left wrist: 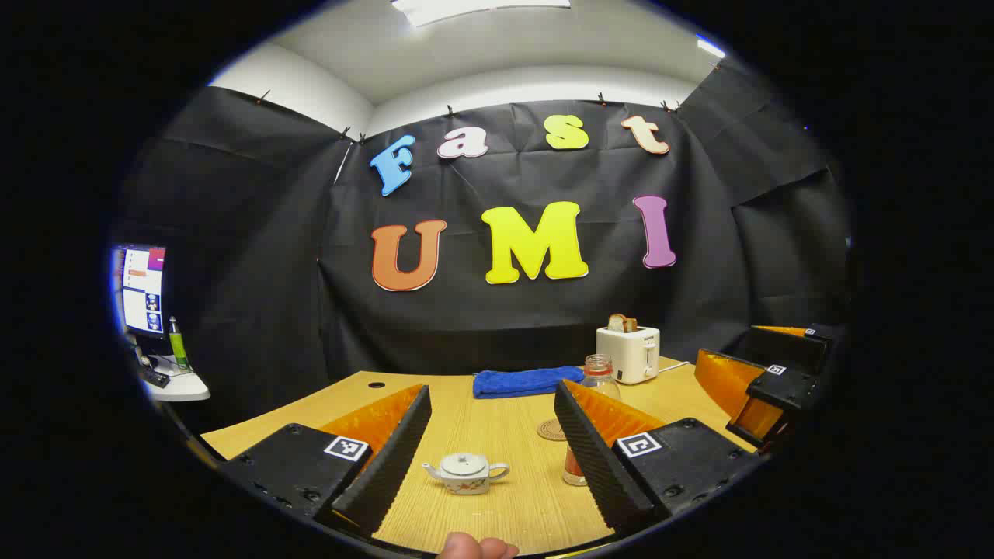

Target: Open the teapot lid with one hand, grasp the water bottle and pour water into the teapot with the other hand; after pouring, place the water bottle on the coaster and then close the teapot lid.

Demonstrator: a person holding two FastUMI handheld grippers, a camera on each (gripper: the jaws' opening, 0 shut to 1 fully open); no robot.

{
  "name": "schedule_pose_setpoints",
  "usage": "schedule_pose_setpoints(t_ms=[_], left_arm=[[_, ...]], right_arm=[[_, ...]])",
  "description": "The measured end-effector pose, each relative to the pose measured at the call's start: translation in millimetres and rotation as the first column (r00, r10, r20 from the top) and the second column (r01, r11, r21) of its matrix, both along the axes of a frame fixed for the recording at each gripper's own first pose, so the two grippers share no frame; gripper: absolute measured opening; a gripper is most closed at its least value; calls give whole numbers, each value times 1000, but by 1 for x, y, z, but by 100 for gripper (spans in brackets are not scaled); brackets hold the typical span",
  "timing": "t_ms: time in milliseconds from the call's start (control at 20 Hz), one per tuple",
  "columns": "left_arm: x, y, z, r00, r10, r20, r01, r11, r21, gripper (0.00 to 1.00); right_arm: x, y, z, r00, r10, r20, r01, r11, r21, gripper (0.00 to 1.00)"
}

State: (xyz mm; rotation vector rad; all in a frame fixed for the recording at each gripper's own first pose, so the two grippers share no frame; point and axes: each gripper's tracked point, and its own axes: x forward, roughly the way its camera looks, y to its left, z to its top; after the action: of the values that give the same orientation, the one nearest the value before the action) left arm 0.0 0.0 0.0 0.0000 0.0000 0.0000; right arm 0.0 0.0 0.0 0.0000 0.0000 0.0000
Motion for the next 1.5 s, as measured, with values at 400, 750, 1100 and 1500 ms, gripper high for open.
schedule_pose_setpoints(t_ms=[400,750,1100,1500], left_arm=[[3,13,-4,1000,30,-5,-30,1000,3,100],[5,20,-10,999,42,-20,-42,999,2,100],[12,26,-23,997,71,-43,-70,997,16,100],[22,19,-58,992,48,-121,-49,999,-8,100]], right_arm=[[6,-2,-16,999,0,-47,2,999,33,96],[11,5,-10,1000,7,-23,-6,1000,23,96],[15,11,-21,999,28,-40,-27,1000,14,96],[29,4,-36,997,48,-65,-47,999,20,96]])
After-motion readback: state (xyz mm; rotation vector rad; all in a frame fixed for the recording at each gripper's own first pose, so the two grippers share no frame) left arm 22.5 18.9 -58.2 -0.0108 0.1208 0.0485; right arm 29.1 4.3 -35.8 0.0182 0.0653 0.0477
